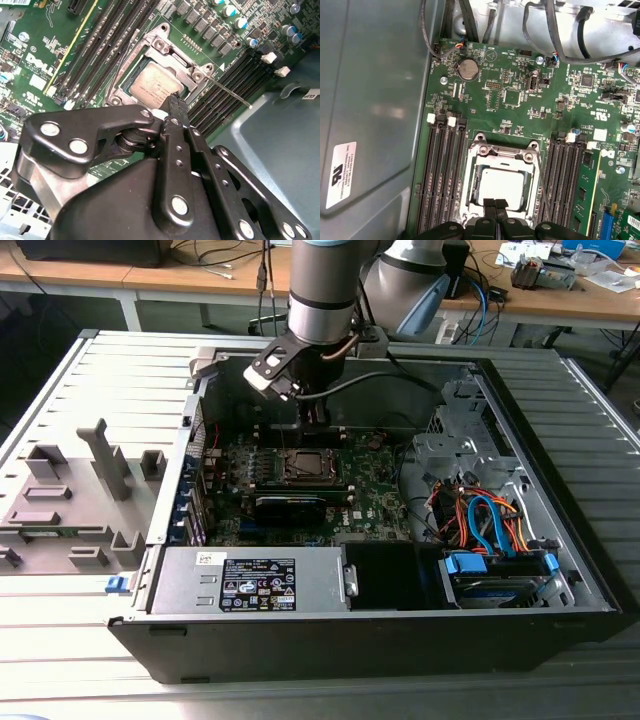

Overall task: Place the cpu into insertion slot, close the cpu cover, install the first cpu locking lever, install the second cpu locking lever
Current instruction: 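Install the first cpu locking lever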

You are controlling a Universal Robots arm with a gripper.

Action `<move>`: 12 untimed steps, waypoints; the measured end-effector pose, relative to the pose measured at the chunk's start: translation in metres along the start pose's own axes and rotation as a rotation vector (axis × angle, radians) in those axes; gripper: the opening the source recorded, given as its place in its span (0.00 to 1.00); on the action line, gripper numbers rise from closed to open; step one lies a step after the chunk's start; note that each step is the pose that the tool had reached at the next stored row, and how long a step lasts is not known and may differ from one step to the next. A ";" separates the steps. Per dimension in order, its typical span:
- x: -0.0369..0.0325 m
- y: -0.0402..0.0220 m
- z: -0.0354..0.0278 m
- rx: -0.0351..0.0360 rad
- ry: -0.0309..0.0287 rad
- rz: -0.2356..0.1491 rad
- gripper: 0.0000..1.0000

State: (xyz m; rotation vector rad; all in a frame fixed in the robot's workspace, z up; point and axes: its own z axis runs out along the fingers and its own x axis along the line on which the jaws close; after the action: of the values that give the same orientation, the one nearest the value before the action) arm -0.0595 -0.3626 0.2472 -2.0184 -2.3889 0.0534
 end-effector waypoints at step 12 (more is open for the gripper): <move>0.0000 0.0000 0.0000 -0.0010 -0.0030 -0.085 0.11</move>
State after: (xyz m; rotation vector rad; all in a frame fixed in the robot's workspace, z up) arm -0.0595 -0.3625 0.2472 -1.9163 -2.4734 0.0542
